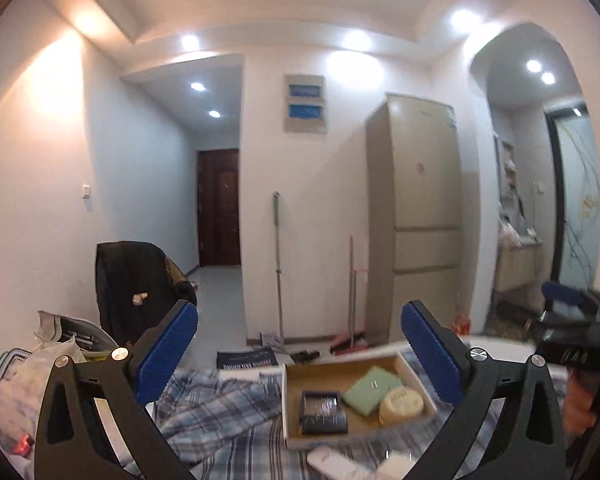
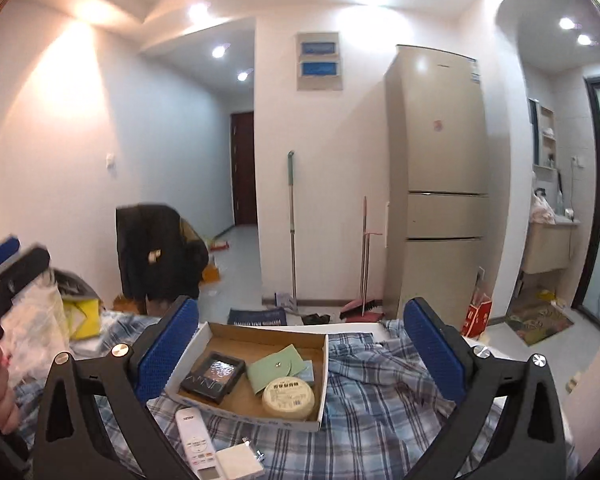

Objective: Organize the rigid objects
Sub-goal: 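Withdraw both tools and move them toward the items on the bed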

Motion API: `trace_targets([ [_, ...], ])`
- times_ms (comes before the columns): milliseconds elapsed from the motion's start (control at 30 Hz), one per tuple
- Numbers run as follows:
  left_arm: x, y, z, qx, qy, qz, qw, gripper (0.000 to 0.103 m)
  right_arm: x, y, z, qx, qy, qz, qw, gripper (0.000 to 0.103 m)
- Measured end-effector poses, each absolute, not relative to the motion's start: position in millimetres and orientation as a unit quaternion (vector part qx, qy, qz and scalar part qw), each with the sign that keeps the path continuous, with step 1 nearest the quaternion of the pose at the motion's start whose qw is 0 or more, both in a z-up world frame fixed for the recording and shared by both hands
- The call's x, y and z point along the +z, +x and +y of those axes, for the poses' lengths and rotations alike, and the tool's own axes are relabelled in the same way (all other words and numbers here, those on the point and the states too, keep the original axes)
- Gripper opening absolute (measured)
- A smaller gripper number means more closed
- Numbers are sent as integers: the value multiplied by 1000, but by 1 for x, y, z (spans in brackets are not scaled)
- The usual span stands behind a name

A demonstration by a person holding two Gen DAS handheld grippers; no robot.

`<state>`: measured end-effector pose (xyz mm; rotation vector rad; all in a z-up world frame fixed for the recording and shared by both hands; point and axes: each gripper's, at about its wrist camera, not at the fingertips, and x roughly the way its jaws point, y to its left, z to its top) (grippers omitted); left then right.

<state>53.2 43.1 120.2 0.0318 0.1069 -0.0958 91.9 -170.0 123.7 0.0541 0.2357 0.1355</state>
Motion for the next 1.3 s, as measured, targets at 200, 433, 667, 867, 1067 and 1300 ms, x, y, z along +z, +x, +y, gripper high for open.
trace_targets([
  [200,105,18,43,-41,26,31,998,103,113,77,-185,56,59,97,992,102],
  [433,71,36,31,-58,29,73,995,103,92,83,-186,100,75,100,987,102],
  [667,31,63,21,-90,27,134,986,103,64,97,-183,117,59,136,982,102],
  [867,-20,95,15,-138,25,234,962,103,48,107,-181,124,44,168,977,102],
  [1067,-35,105,9,-198,35,290,936,103,39,118,-180,145,35,204,968,102],
  [1300,-50,108,1,-249,49,329,909,89,21,125,-154,204,-38,256,944,102],
])
